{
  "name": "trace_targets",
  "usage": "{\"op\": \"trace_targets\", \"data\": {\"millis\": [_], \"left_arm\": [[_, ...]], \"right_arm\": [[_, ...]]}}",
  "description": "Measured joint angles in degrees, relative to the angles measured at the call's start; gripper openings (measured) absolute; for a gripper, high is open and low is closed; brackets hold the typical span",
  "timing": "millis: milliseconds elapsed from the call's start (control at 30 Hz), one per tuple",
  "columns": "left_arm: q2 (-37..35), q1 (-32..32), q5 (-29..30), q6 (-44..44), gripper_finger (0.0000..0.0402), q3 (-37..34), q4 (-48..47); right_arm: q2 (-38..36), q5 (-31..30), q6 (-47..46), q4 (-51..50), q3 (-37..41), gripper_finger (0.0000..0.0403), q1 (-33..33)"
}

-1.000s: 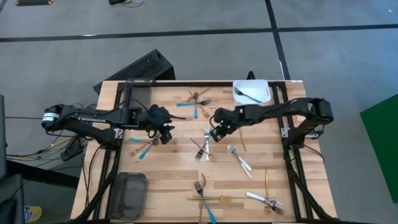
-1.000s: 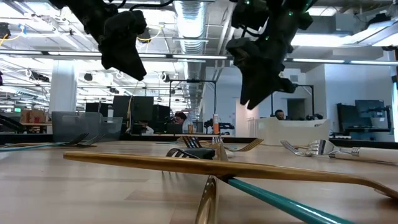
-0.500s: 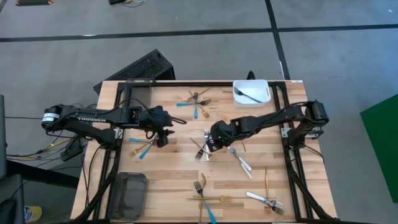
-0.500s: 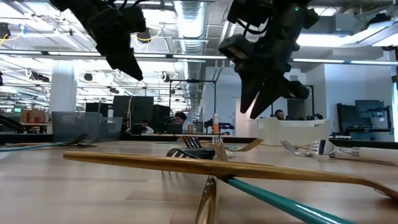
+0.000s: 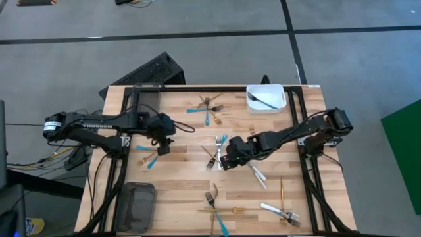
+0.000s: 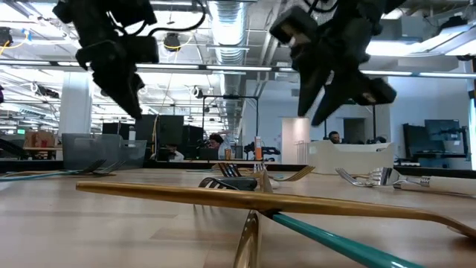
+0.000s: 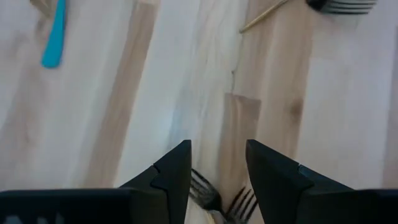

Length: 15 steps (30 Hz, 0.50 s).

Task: Sort silverware by color (type)
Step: Put the gold fork into the top black bin

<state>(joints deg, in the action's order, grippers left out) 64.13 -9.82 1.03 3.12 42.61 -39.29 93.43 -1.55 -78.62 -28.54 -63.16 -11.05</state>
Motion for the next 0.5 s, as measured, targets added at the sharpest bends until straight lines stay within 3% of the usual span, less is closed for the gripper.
{"op": "trace_targets", "data": {"millis": [133,300,500], "left_arm": [[-1.5,-2.1,-3.1,2.7,0.0139,-1.5,-0.2],[-1.8,-2.8,-1.8,7.2,0.0139,-1.8,-0.4],[-1.8,-2.5,-1.6,10.1,0.0139,-1.7,2.4]], "right_arm": [[-1.7,-0.9,0.9,-1.7,0.0,0.0128,0.6],[-2.4,-4.4,8.1,-5.4,0.0,0.0128,4.2],[-0.5,-4.6,9.9,-5.2,-0.1,0.0128,8.2]]}}
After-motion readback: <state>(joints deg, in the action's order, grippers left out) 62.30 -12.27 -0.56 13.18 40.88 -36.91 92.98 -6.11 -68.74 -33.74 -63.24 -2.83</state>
